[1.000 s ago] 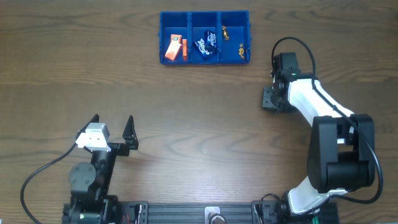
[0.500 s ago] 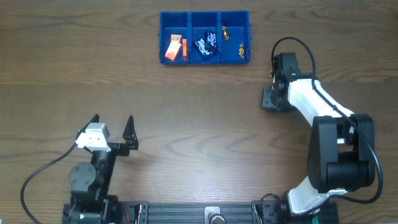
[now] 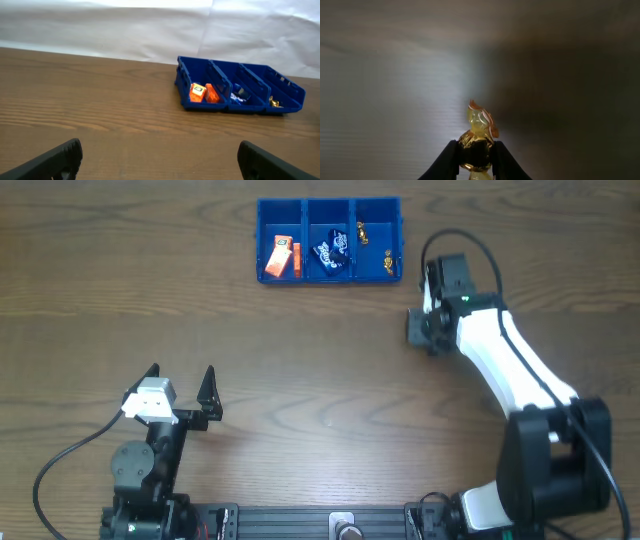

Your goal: Sort Candies Into Trays

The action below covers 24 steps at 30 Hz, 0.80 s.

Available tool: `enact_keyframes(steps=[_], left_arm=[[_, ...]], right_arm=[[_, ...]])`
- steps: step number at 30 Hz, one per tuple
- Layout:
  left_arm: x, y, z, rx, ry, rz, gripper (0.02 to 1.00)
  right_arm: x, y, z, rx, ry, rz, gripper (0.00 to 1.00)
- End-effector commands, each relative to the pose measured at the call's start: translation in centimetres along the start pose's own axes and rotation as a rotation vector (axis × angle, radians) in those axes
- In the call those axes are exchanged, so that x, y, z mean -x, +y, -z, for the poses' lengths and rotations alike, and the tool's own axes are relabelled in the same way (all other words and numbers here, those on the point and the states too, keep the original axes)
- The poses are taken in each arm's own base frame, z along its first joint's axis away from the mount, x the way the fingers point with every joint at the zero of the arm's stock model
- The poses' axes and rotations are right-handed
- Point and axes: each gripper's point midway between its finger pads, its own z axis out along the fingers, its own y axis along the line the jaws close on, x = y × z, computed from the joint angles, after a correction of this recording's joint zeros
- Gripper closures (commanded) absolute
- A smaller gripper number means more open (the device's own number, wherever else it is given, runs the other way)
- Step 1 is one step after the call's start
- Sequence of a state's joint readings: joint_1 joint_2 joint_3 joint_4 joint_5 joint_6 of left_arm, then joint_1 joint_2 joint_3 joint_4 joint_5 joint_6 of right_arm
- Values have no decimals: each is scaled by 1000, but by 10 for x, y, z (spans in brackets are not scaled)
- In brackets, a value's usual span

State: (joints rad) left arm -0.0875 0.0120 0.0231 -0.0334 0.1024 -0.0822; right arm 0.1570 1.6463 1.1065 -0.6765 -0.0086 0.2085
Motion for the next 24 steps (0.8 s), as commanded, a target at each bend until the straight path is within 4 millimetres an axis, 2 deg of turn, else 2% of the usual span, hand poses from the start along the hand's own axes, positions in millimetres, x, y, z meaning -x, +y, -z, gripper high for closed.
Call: enact_keyframes(steps=[1, 4, 6, 7, 9, 12, 15, 18, 24], left_arm=[[-17, 0, -1, -8, 52, 13, 20], [-17, 0, -1, -8, 52, 13, 20], [-17, 0, -1, -8, 52, 13, 20], [-17, 0, -1, -8, 52, 13, 20], [-17, 0, -1, -8, 52, 13, 23], [-17, 0, -1, -8, 52, 13, 20], [-17, 0, -1, -8, 52, 13, 20], [-17, 0, -1, -8, 52, 13, 20], [-17, 0, -1, -8, 52, 13, 20]], right_arm=[[85, 46, 78, 85, -251, 55, 840], [125, 70, 95, 102, -324, 84, 838], [149, 82, 95, 104, -353, 93, 838], [169, 91, 88, 95, -371, 98, 829], [184, 98, 77, 91, -376, 102, 827], [203, 103, 48, 60, -364, 95, 827], [209, 100, 23, 28, -353, 77, 827], [207, 96, 3, -2, -330, 74, 827], [204, 90, -11, -22, -307, 70, 825]])
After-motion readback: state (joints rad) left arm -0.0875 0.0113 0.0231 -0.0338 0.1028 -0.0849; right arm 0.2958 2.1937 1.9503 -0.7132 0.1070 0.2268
